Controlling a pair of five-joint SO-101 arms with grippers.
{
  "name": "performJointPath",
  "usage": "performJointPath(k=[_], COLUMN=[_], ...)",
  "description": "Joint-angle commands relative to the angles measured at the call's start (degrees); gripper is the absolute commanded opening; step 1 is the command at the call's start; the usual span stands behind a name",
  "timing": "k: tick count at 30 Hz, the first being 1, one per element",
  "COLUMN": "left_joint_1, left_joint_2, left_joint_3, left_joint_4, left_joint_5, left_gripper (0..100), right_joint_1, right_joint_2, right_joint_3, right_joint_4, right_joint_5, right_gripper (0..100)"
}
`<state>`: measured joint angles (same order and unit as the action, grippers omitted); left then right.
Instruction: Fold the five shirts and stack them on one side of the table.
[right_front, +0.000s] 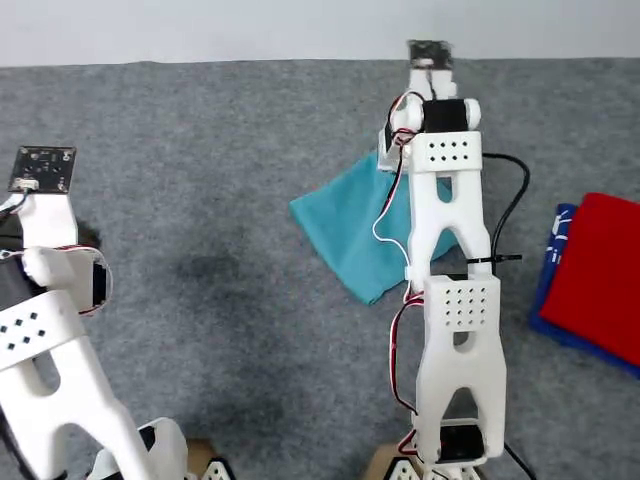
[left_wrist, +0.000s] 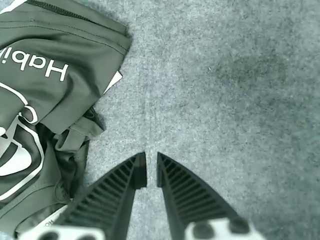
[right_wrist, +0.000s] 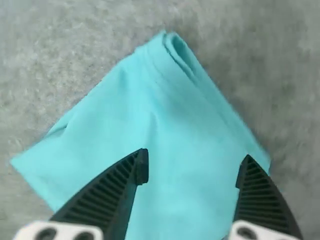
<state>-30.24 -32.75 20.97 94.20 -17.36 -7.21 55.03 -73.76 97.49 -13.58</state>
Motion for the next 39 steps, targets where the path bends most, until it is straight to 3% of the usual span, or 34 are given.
performJointPath(k=[1,5,8,13,16,23,35,39], left_joint_1=[0.00,0.00,0.00,0.00,0.00,0.00,0.09,0.09], left_joint_2=[-1.41,-1.23,-1.14,-1.14,-1.05,-1.05,-0.97,-0.97], left_joint_3=[-0.31,-0.31,-0.31,-0.22,-0.22,-0.22,-0.13,-0.13], left_joint_4=[0.18,0.18,0.09,0.09,0.09,0.09,0.00,0.00], left_joint_5=[-0.53,-0.53,-0.53,-0.62,-0.62,-0.62,-0.62,-0.62], left_gripper=[5,5,5,5,5,5,5,5], right_joint_1=[-0.92,-1.54,-2.15,-2.33,-2.77,-4.44,-3.30,-3.30], right_joint_2=[-1.63,-1.71,-1.80,-1.89,-1.89,0.48,12.79,12.88], right_joint_3=[-3.34,-1.58,1.05,6.59,8.53,8.70,8.26,8.26], right_joint_4=[4.88,5.49,5.49,5.58,5.41,4.18,-9.54,-10.24], right_joint_5=[-10.81,-21.27,-24.26,-30.15,-31.82,-34.81,-32.70,-30.42], right_gripper=[28.8,28.8,30.1,46.6,50.5,50.5,50.1,37.1])
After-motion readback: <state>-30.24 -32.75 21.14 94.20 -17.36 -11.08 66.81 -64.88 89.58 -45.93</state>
